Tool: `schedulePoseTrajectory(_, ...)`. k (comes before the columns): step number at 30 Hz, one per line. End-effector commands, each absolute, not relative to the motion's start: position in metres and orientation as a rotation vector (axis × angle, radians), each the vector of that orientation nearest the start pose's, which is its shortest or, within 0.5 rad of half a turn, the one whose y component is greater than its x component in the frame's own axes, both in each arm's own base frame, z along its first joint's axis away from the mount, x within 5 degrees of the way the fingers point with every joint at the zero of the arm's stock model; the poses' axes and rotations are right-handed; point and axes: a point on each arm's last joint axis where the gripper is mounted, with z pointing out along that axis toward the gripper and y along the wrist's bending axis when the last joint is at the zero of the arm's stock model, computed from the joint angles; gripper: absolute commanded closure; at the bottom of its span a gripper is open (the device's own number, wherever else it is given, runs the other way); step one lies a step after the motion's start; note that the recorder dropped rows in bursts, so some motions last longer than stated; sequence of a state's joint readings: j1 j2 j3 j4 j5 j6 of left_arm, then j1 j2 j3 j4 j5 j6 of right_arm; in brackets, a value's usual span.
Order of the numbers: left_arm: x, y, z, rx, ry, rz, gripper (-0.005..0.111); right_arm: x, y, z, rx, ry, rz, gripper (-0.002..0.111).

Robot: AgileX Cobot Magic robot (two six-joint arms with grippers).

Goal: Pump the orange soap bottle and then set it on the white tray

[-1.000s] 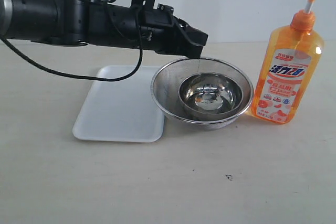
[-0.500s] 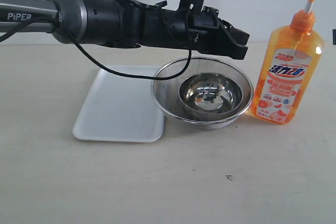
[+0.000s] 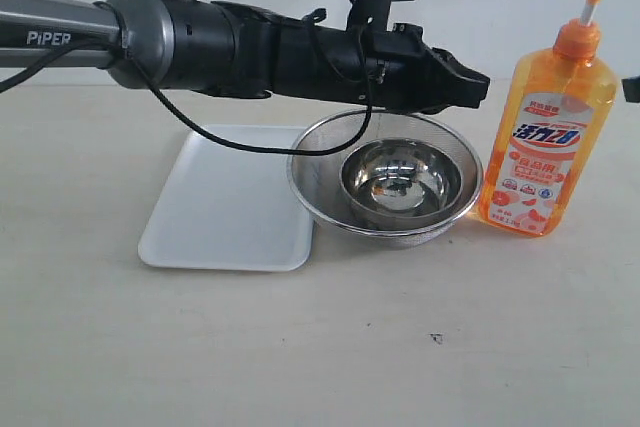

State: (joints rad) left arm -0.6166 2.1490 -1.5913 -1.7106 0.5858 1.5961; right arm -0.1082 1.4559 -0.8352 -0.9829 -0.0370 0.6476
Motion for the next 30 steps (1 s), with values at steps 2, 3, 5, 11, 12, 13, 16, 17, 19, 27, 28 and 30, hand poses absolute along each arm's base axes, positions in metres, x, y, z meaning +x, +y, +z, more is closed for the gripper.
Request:
schedulePoseTrajectory(2,0.368,-0.334,0.202,0.843,1.894,-1.110,0.102,0.317,-0.032,0.258,-0.342,1.973,-0.163,0.108)
schedulePoseTrajectory(3,0.367,-0.336,0.199,0.839,1.902,-1.116,0.102,0.319,-0.031,0.256,-0.356,1.962,-0.147,0.108)
schedulePoseTrajectory(5,0.364,-0.341,0.192,0.842,1.914,-1.129,0.102,0.321,-0.030,0.254,-0.369,1.948,-0.121,0.108)
schedulePoseTrajectory(11,0.359,-0.349,0.183,0.896,1.893,-1.090,0.102,0.326,-0.026,0.244,-0.422,1.941,-0.079,0.108)
schedulePoseTrajectory(12,0.358,-0.352,0.184,0.900,1.890,-1.076,0.102,0.327,-0.025,0.242,-0.436,1.939,-0.070,0.108)
schedulePoseTrajectory(13,0.360,-0.352,0.185,0.893,1.891,-1.059,0.102,0.328,-0.024,0.242,-0.438,1.936,-0.056,0.108)
schedulePoseTrajectory(16,0.360,-0.360,0.188,0.909,1.863,-1.054,0.102,0.329,-0.023,0.239,-0.434,1.938,-0.035,0.108)
schedulePoseTrajectory(17,0.361,-0.361,0.190,0.906,1.855,-1.049,0.102,0.329,-0.023,0.239,-0.441,1.940,-0.039,0.108)
schedulePoseTrajectory(19,0.365,-0.364,0.192,0.897,1.846,-1.033,0.102,0.329,-0.024,0.238,-0.454,1.948,-0.052,0.108)
schedulePoseTrajectory(27,0.375,-0.371,0.189,0.888,1.824,-1.022,0.102,0.325,-0.020,0.232,-0.521,2.001,-0.015,0.108)
schedulePoseTrajectory(28,0.375,-0.371,0.189,0.888,1.824,-1.022,0.102,0.324,-0.018,0.231,-0.540,2.004,0.011,0.108)
schedulePoseTrajectory(30,0.376,-0.371,0.188,0.884,1.828,-1.015,0.102,0.323,-0.016,0.231,-0.543,2.003,0.042,0.108)
